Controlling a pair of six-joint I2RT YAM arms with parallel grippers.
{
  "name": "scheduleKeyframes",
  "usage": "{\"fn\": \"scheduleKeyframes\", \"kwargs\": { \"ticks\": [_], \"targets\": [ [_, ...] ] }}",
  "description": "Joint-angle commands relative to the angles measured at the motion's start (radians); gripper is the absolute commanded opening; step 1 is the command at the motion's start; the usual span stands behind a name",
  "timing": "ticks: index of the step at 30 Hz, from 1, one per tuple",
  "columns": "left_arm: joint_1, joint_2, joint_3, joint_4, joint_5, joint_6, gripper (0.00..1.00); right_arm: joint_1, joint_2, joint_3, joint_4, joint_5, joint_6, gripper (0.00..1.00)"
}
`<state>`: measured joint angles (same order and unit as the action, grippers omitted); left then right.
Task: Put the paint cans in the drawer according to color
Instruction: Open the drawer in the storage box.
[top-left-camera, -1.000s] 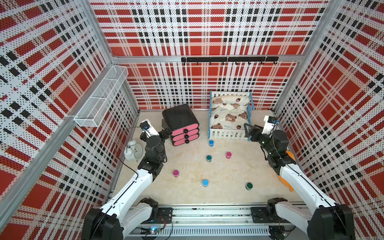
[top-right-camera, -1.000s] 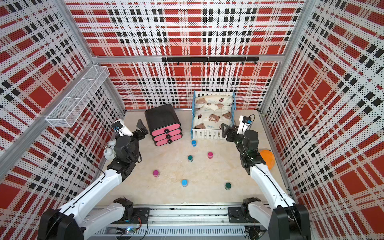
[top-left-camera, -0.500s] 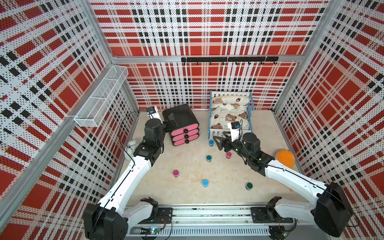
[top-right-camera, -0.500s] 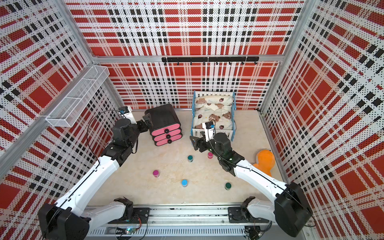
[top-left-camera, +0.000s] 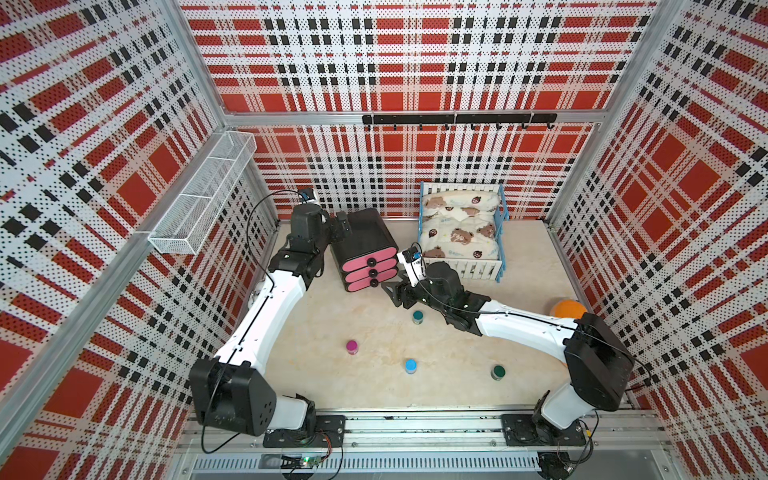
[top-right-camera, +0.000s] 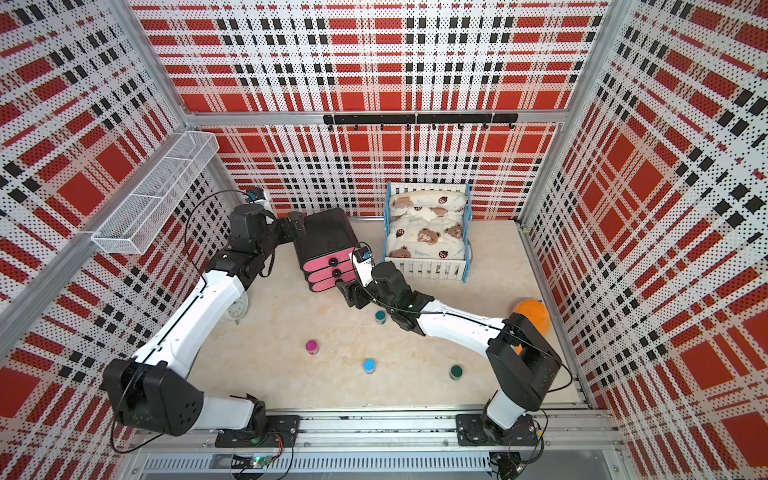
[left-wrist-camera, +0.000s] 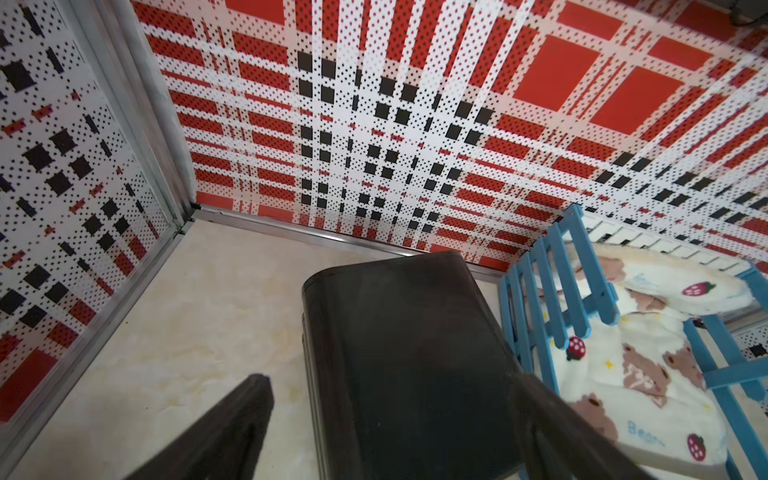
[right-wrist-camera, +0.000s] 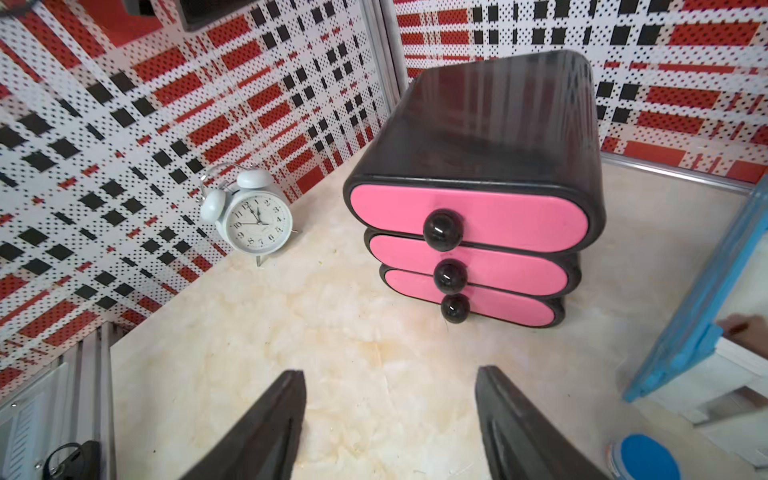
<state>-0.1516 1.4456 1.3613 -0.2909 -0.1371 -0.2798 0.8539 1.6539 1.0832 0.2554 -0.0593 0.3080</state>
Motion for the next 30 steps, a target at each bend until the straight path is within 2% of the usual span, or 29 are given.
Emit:
{"fn": "scheduleKeyframes", "kwargs": {
  "ticks": [1, 5, 13, 16, 24, 30],
  "targets": [
    [0.053, 0.103, 0.102, -0.054, 0.044, 0.026, 0.93, 0.019, 0.094, 0.077, 0.027, 0.028, -0.002, 0.71],
    [0.087, 0.214, 0.232, -0.104, 0.069, 0.082, 0.93, 0.024, 0.169, 0.135, 0.031, 0.039, -0.010, 0.71],
    [0.093, 0.428, 0.461, -0.206, 0.097, 0.201, 0.94, 0.025, 0.296, 0.268, -0.005, 0.070, -0.012, 0.70],
    [0.096, 0.502, 0.555, -0.249, 0.100, 0.236, 0.92, 0.025, 0.329, 0.311, -0.016, 0.110, -0.009, 0.69],
    [0.111, 0.625, 0.713, -0.286, 0.167, 0.267, 0.90, 0.025, 0.390, 0.360, 0.007, 0.197, 0.015, 0.54],
    [0.121, 0.694, 0.791, -0.284, 0.221, 0.287, 0.92, 0.024, 0.415, 0.376, 0.018, 0.230, 0.012, 0.52]
  ]
}}
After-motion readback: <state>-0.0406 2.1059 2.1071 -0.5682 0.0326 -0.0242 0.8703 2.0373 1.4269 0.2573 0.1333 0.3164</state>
